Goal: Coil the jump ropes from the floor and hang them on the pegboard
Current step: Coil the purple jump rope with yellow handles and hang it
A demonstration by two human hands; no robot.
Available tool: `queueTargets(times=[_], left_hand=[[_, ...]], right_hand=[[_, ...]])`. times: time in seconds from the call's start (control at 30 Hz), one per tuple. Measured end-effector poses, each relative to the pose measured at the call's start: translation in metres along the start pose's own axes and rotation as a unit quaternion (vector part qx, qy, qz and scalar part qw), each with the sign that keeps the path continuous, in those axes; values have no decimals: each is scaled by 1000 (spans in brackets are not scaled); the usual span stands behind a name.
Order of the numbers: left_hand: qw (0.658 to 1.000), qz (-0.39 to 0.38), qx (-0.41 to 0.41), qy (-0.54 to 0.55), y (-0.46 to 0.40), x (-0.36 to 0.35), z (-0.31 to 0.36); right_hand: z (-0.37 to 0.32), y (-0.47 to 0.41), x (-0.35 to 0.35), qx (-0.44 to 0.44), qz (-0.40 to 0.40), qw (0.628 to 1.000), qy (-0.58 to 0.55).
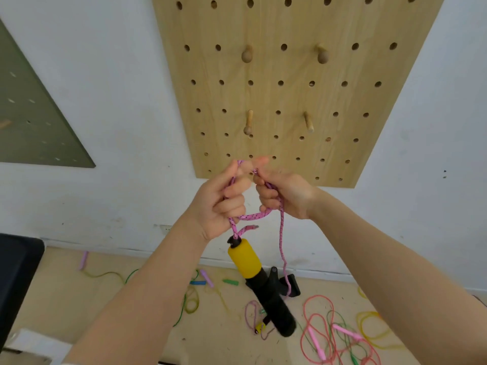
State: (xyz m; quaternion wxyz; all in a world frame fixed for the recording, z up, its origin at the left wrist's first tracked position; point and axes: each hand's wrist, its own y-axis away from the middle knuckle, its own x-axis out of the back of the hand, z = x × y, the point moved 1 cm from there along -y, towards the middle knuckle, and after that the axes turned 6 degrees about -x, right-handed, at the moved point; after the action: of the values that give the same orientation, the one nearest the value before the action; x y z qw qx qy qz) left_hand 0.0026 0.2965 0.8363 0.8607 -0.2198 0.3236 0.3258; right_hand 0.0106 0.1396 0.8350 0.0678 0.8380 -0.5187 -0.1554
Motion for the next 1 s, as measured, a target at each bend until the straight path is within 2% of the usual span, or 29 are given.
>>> queueTargets(times=[0.13,0.27,0.33,0.4,0.47,0.5,0.53,0.63,0.73,0.77,0.83,0.9,0.97,1.0], left_hand=[[989,118,-88,4,3,3,18],[967,190,-170,29,14,27,44],[957,226,-179,29,20,44,53],[950,269,-155,-14,24,57,56],[947,287,-114,-91,25,63,52],[947,280,-89,-130,25,63,49],[948,262,-60,-168,25,60,46],[937,210,32,-277,28,50,42],[935,174,79,-299,30,49,44],[939,162,91,-290,30,51,45],[945,146,136,-259,28,56,48],[950,118,197,-213,27,56,48],[955,76,221,-181,26,52,47],[958,61,220,-172,25,51,47]], right_hand=[[15,-12,4,-14,47,989,140],[25,-16,15,-33,90,970,225],[26,-14,11,-78,117,916,376],[25,-17,-12,-134,62,815,560],[20,-22,-45,-127,-6,725,677],[15,-25,-62,-93,-20,702,706],[8,-28,-76,-49,-20,699,713],[-18,-33,-92,83,32,724,685],[-28,-35,-83,149,182,722,650],[-26,-34,-78,159,225,744,609],[-24,-31,-70,178,256,812,494],[-26,-29,-64,158,218,868,418],[-22,-28,-60,116,115,919,359],[-19,-28,-59,107,70,929,348]])
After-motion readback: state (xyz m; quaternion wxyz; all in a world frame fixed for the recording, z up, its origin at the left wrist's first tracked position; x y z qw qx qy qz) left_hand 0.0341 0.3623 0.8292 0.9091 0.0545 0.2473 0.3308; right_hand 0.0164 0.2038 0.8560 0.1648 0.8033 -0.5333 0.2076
